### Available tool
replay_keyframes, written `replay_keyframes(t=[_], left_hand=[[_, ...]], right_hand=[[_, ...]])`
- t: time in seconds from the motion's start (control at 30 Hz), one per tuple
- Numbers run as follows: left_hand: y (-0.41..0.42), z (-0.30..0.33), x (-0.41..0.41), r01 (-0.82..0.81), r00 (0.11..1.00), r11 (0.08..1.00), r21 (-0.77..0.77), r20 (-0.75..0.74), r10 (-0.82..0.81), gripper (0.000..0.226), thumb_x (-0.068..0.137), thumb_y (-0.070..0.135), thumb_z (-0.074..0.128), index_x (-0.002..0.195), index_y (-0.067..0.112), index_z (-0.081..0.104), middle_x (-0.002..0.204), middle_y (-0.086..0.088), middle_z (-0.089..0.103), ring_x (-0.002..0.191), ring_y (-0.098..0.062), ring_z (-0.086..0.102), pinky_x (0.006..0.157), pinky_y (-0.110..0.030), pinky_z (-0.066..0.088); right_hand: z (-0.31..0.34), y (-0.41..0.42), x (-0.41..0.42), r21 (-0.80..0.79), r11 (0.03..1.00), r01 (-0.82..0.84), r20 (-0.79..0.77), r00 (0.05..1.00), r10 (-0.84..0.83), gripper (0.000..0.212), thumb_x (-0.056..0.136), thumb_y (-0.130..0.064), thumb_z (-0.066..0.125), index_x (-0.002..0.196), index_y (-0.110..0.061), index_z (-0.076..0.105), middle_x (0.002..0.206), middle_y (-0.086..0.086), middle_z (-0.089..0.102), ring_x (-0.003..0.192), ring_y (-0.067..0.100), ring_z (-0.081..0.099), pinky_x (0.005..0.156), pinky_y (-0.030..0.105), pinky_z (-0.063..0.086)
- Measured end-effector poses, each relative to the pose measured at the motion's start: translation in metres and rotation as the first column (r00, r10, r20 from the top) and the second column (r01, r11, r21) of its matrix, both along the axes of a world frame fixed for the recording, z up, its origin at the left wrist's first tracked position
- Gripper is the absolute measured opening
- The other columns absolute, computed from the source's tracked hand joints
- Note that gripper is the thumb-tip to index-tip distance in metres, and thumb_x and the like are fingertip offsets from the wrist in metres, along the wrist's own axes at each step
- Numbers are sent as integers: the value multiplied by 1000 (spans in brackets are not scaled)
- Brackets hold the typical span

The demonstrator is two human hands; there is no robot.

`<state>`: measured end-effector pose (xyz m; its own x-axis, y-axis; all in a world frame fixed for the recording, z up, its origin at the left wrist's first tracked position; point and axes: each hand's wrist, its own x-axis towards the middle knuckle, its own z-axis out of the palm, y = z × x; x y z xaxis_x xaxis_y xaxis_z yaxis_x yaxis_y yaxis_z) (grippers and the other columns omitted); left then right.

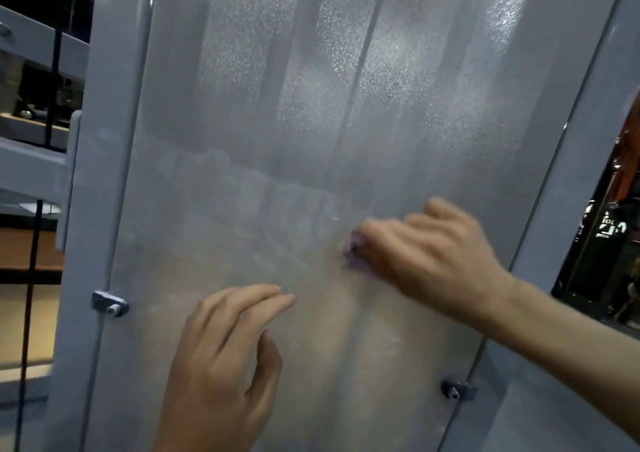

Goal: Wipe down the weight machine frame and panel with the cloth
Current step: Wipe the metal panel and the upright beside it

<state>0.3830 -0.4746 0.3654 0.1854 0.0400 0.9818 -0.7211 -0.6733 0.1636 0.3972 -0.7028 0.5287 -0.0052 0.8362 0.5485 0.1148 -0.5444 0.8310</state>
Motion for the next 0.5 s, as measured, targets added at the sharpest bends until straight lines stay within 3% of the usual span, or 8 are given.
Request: replay_keyframes(t=[0.17,0.3,0.37,0.5], left_hand=[[4,-1,9,-103,994,993,56,54,100,37,87,5,61,121,12,73,131,-4,66,118,-28,63,100,-44,47],[3,-8,12,-151,988,983,100,57,146,38,90,8,61,127,12,69,140,-5,62,129,-27,59,101,-47,48],[0,-10,10,-145,989,983,111,51,140,38,94,13,56,130,12,67,144,-5,59,134,-26,56,103,-47,47],[1,-5,4,-123,992,984,129,4,124,42,97,19,52,137,11,63,151,-4,53,141,-24,49,109,-45,43]], right_hand=[[38,5,3,210,975,-75,138,989,46,34,103,-41,61,81,-15,66,56,2,53,46,28,55,48,38,40],[-29,10,7,-3,999,-38,-36,999,38,31,102,-42,63,83,-18,66,61,2,40,49,26,43,54,36,28],[-35,9,9,-94,995,-16,-39,999,12,30,103,-42,62,85,-18,65,62,3,39,50,26,43,55,36,27],[28,12,8,111,993,-42,153,988,25,34,103,-44,60,80,-19,63,55,1,52,46,26,54,50,35,37]])
